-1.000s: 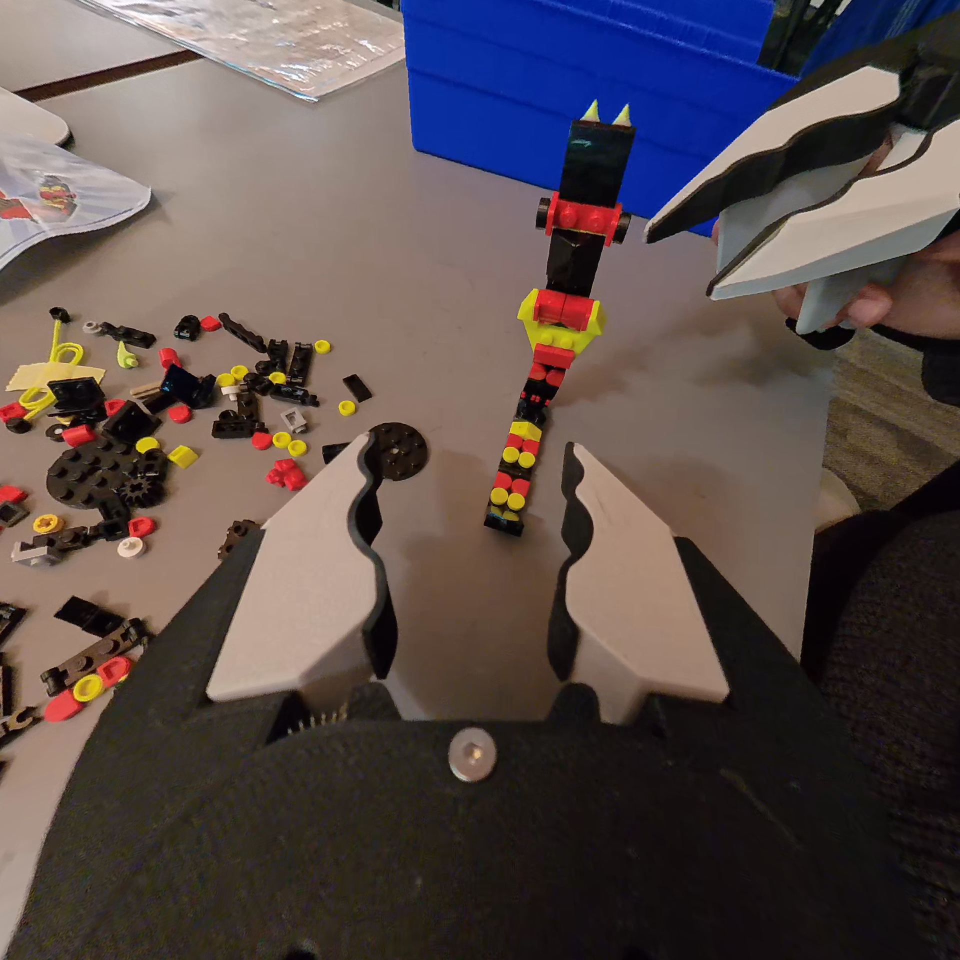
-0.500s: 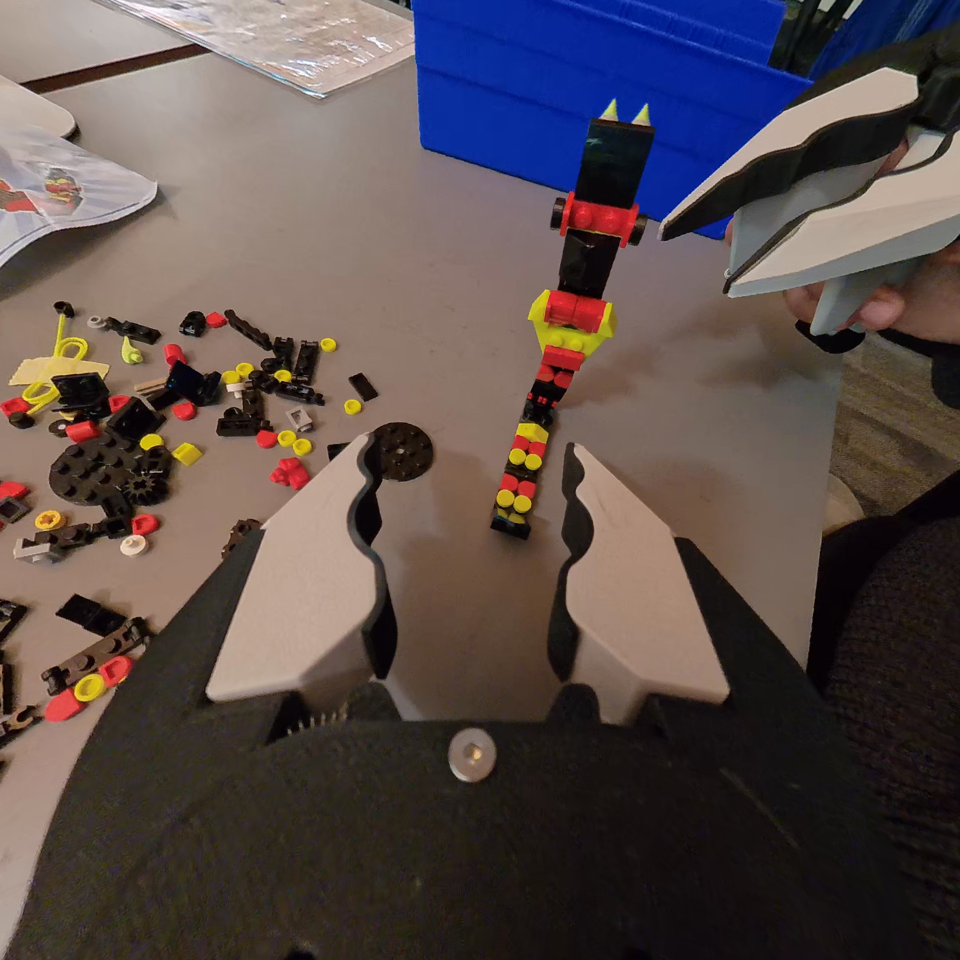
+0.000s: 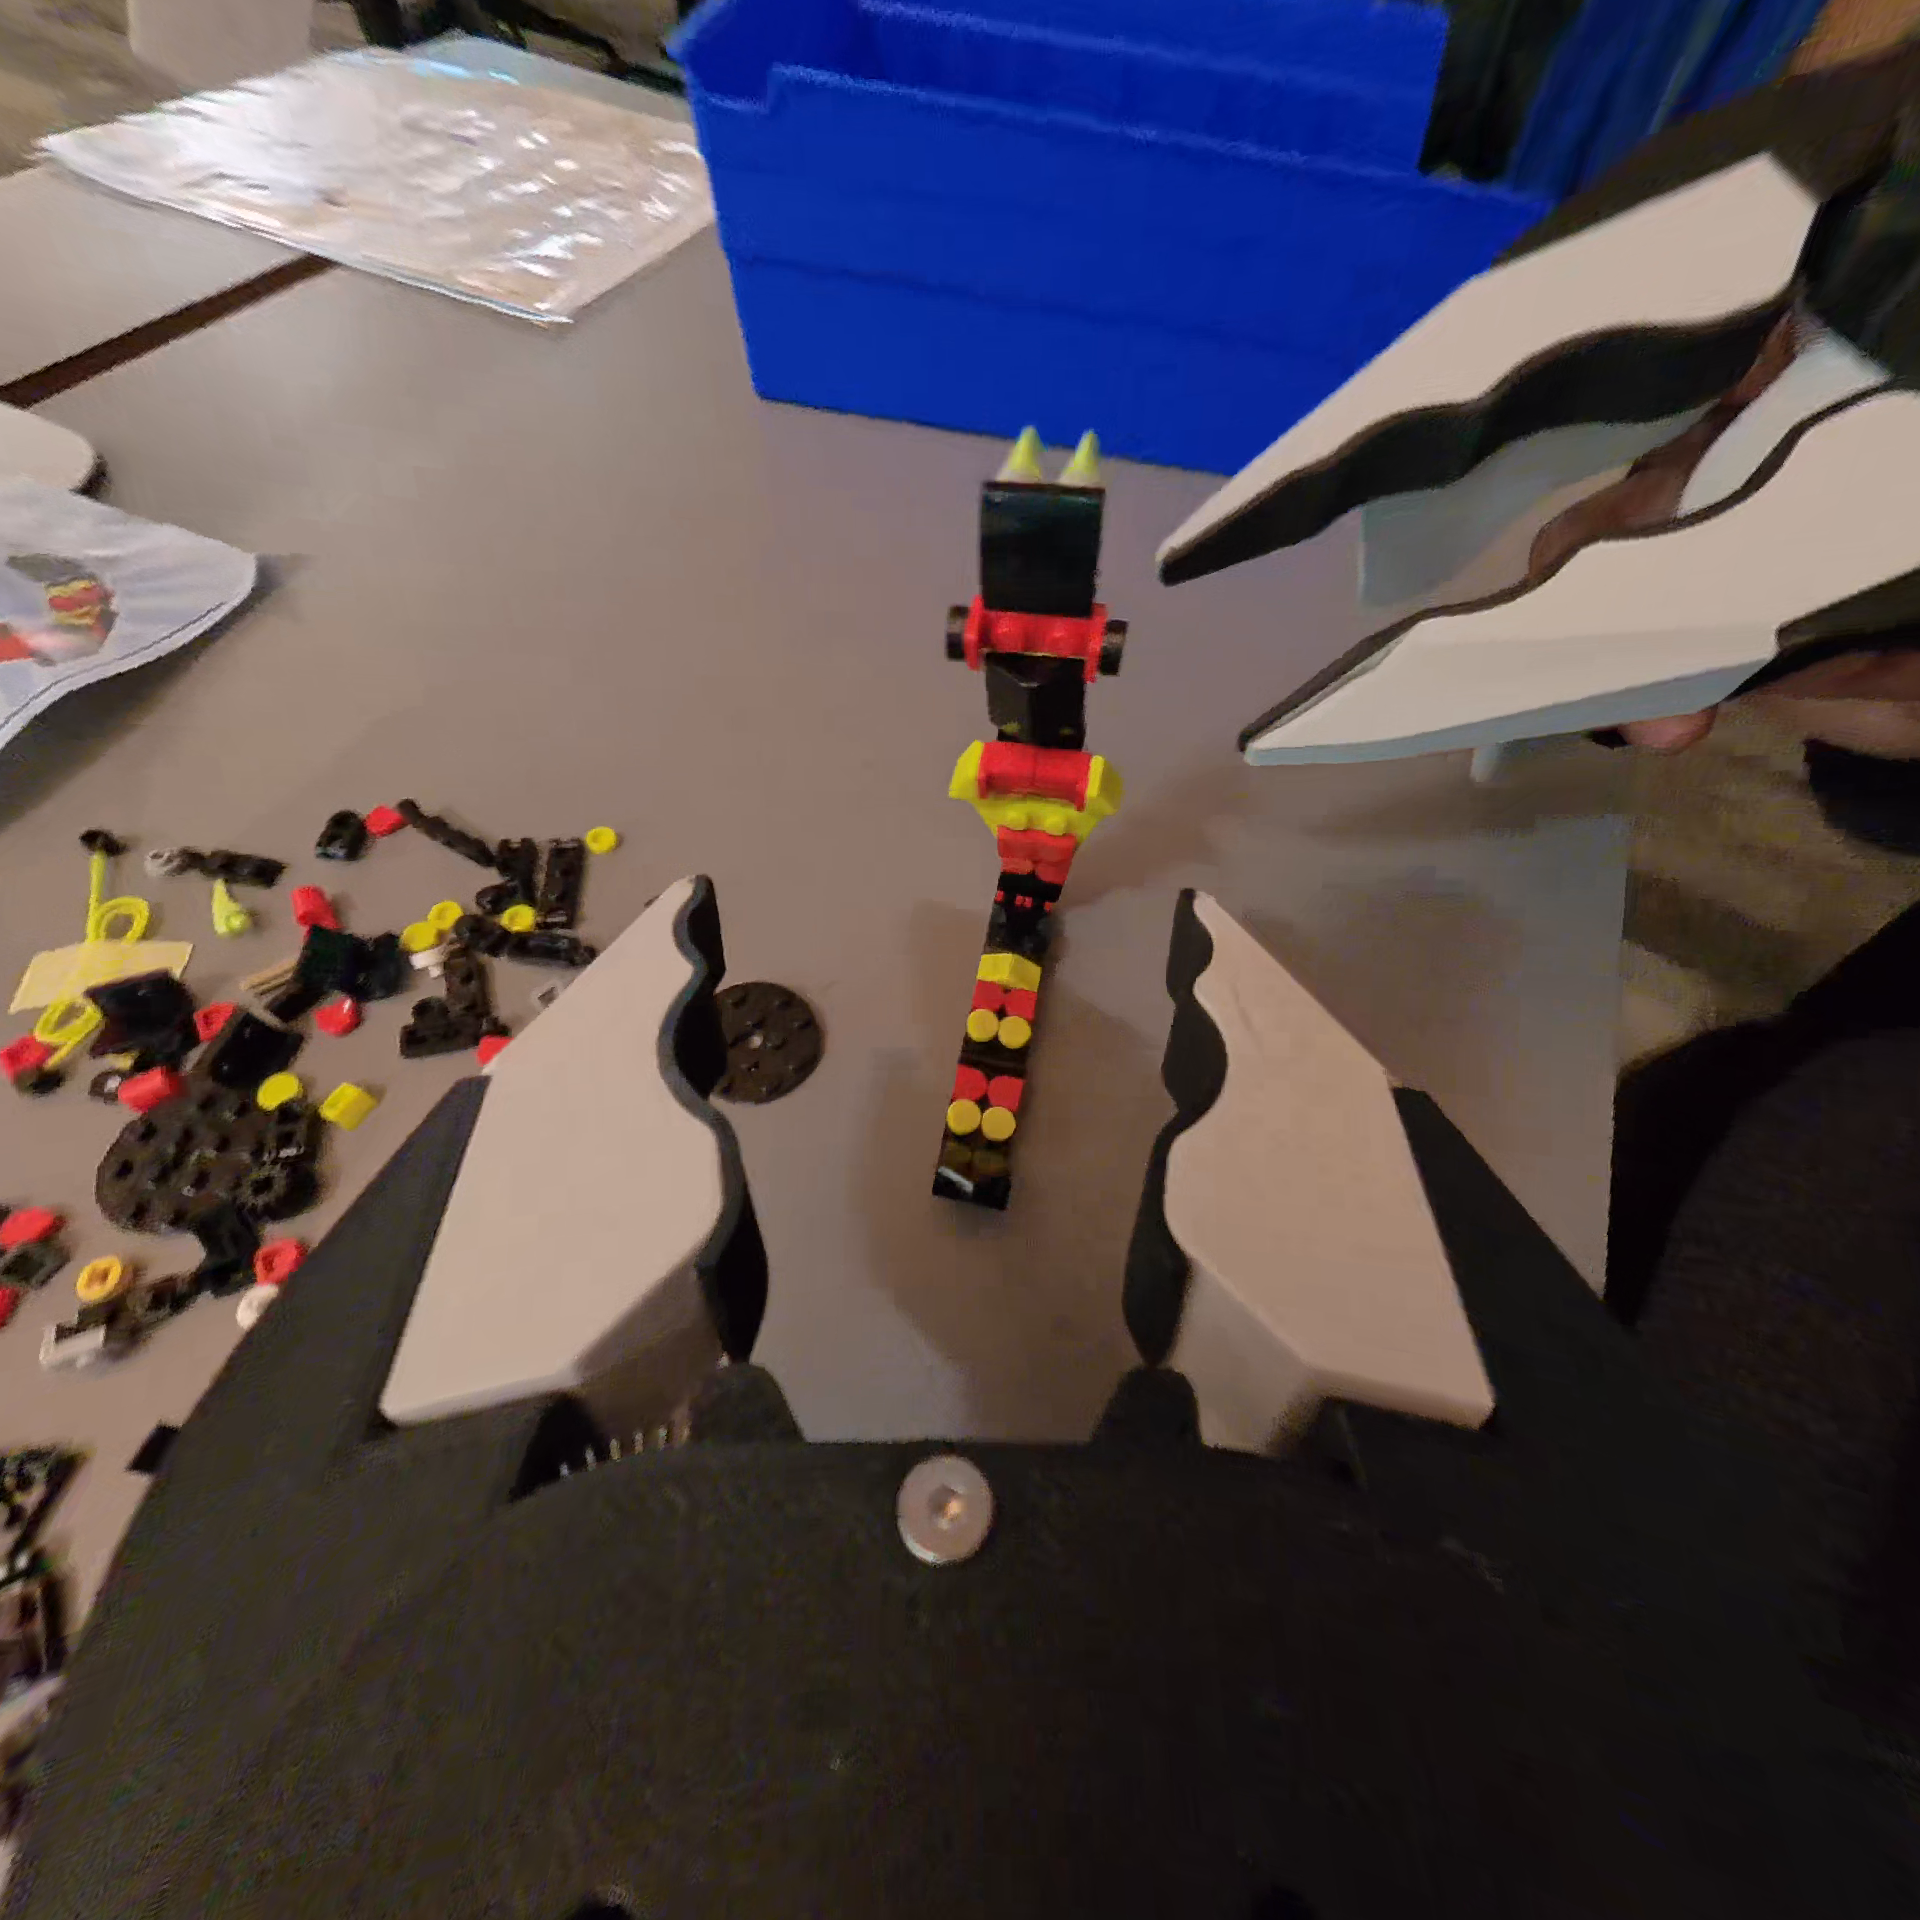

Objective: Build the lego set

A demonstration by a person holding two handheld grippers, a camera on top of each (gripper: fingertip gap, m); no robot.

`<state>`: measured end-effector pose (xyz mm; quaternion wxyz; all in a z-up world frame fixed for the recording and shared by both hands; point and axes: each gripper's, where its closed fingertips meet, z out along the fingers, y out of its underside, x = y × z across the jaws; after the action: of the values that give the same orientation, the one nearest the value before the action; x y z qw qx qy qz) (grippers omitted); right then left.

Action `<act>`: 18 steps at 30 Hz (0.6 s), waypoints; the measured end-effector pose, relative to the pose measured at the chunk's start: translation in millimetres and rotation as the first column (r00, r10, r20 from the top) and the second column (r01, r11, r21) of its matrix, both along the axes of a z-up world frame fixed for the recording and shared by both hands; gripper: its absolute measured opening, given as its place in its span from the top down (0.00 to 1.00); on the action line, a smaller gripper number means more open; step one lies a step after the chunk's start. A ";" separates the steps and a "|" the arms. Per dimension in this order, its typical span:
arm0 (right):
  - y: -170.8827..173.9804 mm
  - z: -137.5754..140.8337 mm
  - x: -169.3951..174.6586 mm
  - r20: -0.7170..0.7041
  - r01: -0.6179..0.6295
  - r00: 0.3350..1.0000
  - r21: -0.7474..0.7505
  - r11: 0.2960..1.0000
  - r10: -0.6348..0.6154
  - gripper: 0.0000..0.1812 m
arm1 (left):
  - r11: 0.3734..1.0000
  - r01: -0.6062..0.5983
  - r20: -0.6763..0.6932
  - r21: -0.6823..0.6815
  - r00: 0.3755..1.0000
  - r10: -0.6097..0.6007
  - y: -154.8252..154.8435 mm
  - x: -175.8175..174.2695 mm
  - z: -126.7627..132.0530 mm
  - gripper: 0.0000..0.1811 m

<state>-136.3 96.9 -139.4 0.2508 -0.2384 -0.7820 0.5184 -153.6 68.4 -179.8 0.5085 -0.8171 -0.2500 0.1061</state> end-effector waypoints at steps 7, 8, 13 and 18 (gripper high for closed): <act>-8.1 6.0 -11.0 0.103 0.075 0.993 -0.141 0.987 -0.060 0.76 | 0.988 0.132 -0.042 -0.085 0.990 -0.136 18.9 -0.5 -8.3 0.62; -10.5 5.2 -12.8 0.124 0.076 0.991 -0.153 0.985 -0.057 0.76 | 0.986 0.146 -0.021 -0.076 0.989 -0.148 21.5 0.0 -9.3 0.62; -20.1 -4.5 -19.7 0.186 0.078 0.981 -0.156 0.985 -0.048 0.76 | 0.984 0.176 0.071 0.014 0.982 -0.176 33.3 1.0 -7.5 0.67; -23.1 -1.2 -25.6 0.159 0.077 0.986 -0.142 0.987 -0.054 0.81 | 0.986 0.157 0.077 0.052 0.984 -0.161 34.8 -2.7 -2.9 0.82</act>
<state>-161.9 73.9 -140.6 0.1880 -0.3215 -0.7503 0.5463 -156.3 103.2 -182.7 0.5234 -0.8262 -0.2068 0.0260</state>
